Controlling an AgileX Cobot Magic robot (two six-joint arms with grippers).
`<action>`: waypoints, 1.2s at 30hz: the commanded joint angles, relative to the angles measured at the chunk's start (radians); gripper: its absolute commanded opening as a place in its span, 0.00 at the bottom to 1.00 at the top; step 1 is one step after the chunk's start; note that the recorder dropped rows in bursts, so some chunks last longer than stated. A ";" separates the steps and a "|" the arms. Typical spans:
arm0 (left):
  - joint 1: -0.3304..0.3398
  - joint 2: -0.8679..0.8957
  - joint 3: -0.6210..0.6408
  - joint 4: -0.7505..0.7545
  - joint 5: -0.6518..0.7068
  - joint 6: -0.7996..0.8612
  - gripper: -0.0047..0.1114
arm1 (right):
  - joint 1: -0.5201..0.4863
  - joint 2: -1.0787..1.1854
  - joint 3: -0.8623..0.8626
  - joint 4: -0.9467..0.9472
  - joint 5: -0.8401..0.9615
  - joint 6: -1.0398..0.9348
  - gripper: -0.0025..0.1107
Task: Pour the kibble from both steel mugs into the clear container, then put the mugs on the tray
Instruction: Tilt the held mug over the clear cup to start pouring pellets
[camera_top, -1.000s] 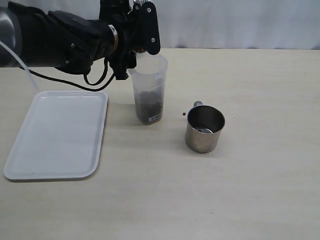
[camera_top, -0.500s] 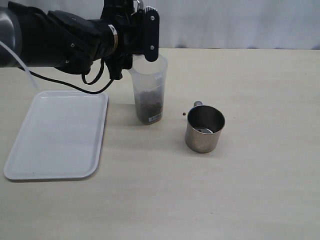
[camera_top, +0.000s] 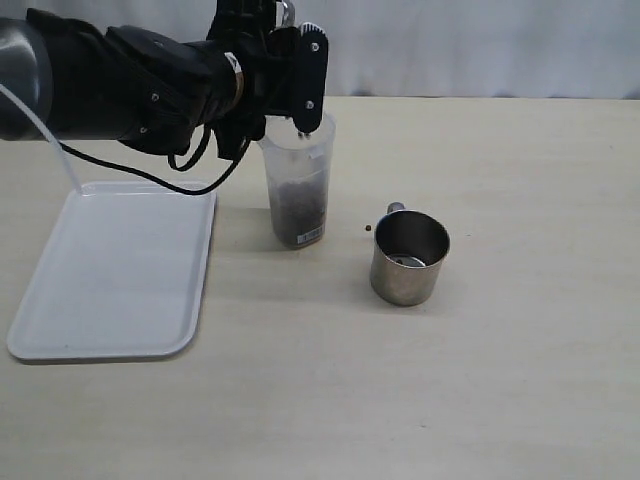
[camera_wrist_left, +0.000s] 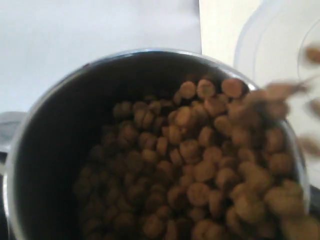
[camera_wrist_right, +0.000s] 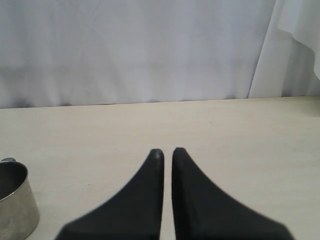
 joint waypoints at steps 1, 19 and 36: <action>-0.004 -0.006 -0.010 0.013 0.021 0.007 0.04 | -0.007 -0.004 0.004 -0.003 0.003 0.000 0.06; -0.004 -0.006 -0.010 0.013 -0.010 0.156 0.04 | -0.007 -0.004 0.004 -0.003 0.003 0.000 0.06; -0.004 -0.006 -0.010 0.013 -0.006 0.238 0.04 | -0.007 -0.004 0.004 -0.003 0.003 0.000 0.06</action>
